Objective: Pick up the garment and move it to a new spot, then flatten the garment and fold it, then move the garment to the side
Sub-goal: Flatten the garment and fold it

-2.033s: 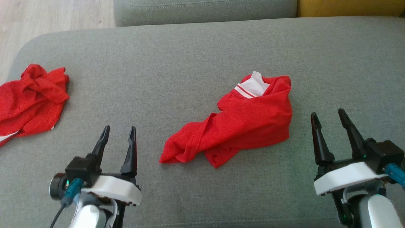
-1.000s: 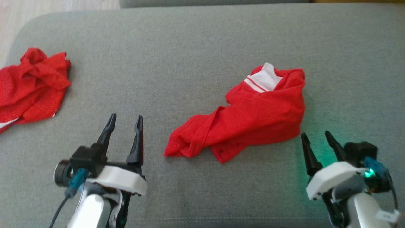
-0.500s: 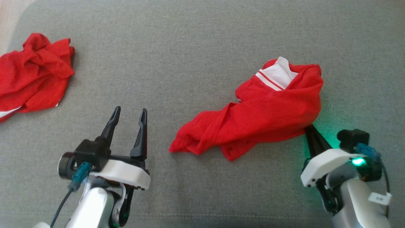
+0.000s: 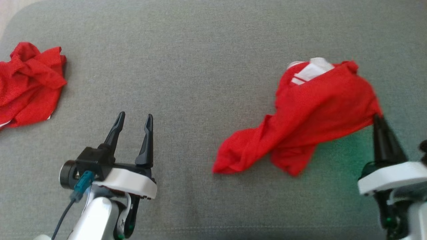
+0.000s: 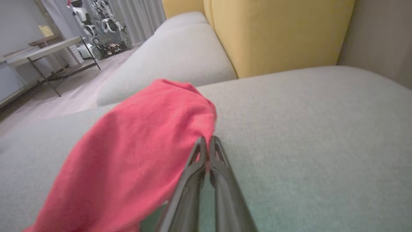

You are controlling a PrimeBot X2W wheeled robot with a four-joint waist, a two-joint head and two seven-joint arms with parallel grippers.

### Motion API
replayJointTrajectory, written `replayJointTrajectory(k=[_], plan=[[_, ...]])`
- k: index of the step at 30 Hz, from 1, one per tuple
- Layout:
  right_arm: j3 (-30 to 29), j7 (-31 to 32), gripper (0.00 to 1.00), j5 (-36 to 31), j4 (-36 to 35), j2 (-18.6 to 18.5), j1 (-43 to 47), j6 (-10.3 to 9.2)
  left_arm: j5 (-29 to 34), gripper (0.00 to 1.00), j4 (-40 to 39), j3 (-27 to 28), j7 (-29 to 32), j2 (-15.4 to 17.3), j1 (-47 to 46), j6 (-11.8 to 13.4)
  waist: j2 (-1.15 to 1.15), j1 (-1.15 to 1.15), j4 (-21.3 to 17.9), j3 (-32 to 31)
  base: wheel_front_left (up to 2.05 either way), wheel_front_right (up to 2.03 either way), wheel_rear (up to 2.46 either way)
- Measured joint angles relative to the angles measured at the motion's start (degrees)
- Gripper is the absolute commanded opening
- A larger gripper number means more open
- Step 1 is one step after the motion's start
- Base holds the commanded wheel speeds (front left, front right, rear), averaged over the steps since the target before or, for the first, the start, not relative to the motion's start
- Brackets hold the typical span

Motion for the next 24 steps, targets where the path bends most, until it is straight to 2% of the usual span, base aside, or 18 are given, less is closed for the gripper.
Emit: replayJointTrajectory(k=[1, 5, 11, 18, 24], plan=[[-0.58, 1.08, 0.0, -0.01, -3.42, 0.0, -0.03, 0.0, 0.0, 1.0, 0.0, -0.01, 0.0, 0.0, -0.02, 0.0, 0.0, 0.0, -0.04, -0.01, 0.0, 0.0, 0.0], [-0.22, 3.04, 0.0, -1.67, -8.76, 0.01, -0.73, 0.0, 0.0, 1.0, 0.01, -0.23, 0.0, -0.01, -0.06, -0.01, 0.0, 0.0, 0.25, 0.01, 0.0, 0.0, 0.0], [4.34, 5.16, 0.0, -3.14, -8.92, 0.0, -7.44, 0.0, -0.01, 1.0, 0.08, -0.87, -0.05, -0.07, -0.65, -0.09, 0.0, 0.0, 1.1, 0.2, 0.0, 0.0, 0.0], [13.11, 5.97, 0.0, -1.37, 3.75, -0.18, -18.2, 0.0, -0.01, 1.0, 0.87, -1.48, -0.07, -1.2, -1.99, -0.67, 0.0, 0.0, 3.39, 1.67, 0.0, 0.0, 0.0], [19.08, 1.79, 0.0, 2.42, 16.86, -0.4, -24.38, 0.0, -0.01, 1.0, 1.46, -1.82, -0.08, -1.98, -4.2, -1.18, 0.0, 0.0, 5.47, 3.27, 0.0, 0.0, 0.0]])
